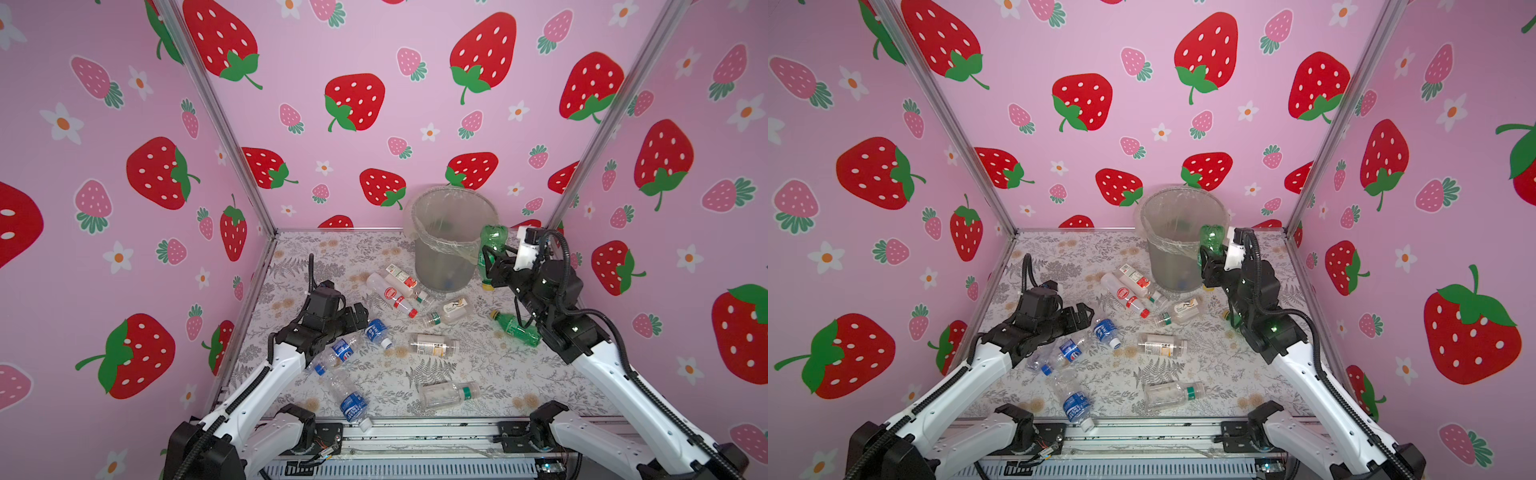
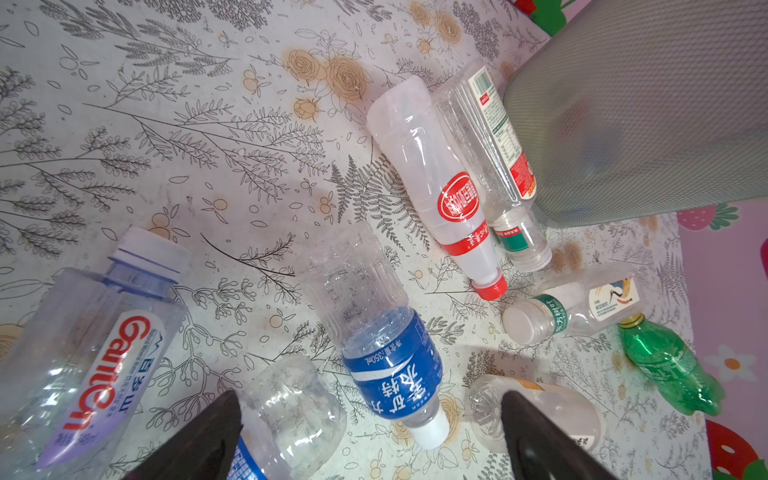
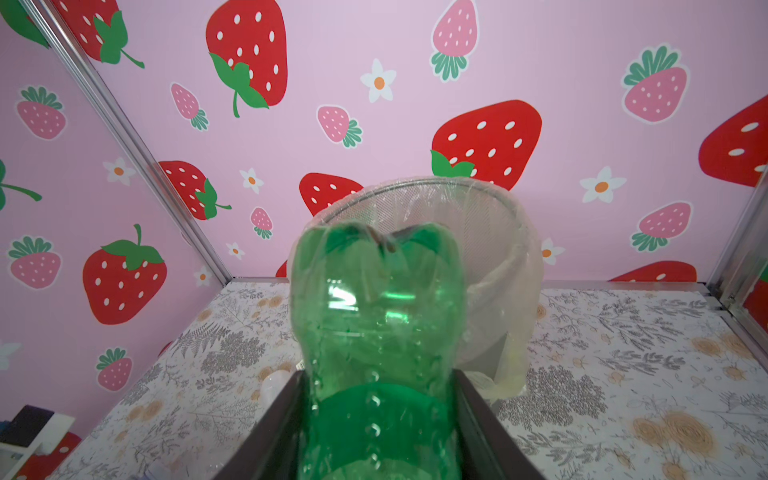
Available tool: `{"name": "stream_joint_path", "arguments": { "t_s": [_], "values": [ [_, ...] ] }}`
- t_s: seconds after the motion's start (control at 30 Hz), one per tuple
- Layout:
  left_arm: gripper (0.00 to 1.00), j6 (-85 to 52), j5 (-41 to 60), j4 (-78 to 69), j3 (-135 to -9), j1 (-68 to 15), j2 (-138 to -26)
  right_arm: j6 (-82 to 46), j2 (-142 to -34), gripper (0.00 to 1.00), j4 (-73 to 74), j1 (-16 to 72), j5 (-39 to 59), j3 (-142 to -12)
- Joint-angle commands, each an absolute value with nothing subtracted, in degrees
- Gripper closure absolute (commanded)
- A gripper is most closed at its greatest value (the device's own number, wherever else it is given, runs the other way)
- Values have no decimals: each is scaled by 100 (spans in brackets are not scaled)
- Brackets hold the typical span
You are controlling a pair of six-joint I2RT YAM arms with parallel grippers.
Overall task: Throw the plastic bottles in the bin
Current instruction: 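Lift the green bottle with the right gripper and carry it over the bin, then open the right gripper to drop the green bottle into the bin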
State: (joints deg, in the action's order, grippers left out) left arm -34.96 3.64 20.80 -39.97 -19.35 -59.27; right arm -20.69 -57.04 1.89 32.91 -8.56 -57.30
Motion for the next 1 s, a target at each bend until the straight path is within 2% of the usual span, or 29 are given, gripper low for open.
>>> {"name": "stream_joint_path", "arguments": {
  "t_s": [0.0, 0.13, 0.17, 0.23, 0.3, 0.33, 0.37, 0.4, 0.5, 0.67, 0.97],
  "values": [
    [1, -3551, 378, 2057, -3999, -1899, -5853, -1853, -6304, 48, 459, 3278, -919, -6519],
    [1, -3585, 378, 2081, -4048, -1883, -5809, -1840, -7657, 46, -225, 2982, -551, -8271],
    [1, -3602, 387, 2074, -4047, -1890, -5788, -1844, -8004, 42, -332, 2897, -435, -8693],
    [1, -3628, 387, 2066, -4056, -1891, -5759, -1962, -8631, 26, -668, 2674, -150, -9544],
    [1, -3655, 391, 2074, -4062, -1892, -5741, -2209, -9357, 16, -1289, 2393, 251, -10514],
    [1, -3673, 387, 2090, -4079, -1886, -5735, -2371, -9656, 6, -1668, 2254, 484, -11011],
    [1, -3682, 387, 2113, -4091, -1891, -5731, -2481, -9830, 0, -1862, 2155, 712, -11340],
    [1, -3689, 387, 2131, -4096, -1889, -5716, -2531, -9842, 1, -1870, 2106, 842, -11430],
    [1, -3718, 361, 2144, -4063, -1876, -5654, -2522, -9403, 1, -1602, 2109, 816, -10846],
    [1, -3756, 343, 2146, -4046, -1881, -5598, -2498, -8105, 1, -824, 2101, 615, -9151],
    [1, -3786, 326, 2146, -4051, -1873, -5660, -2583, -6435, 1, -635, 2074, 384, -6839]
  ]
}}
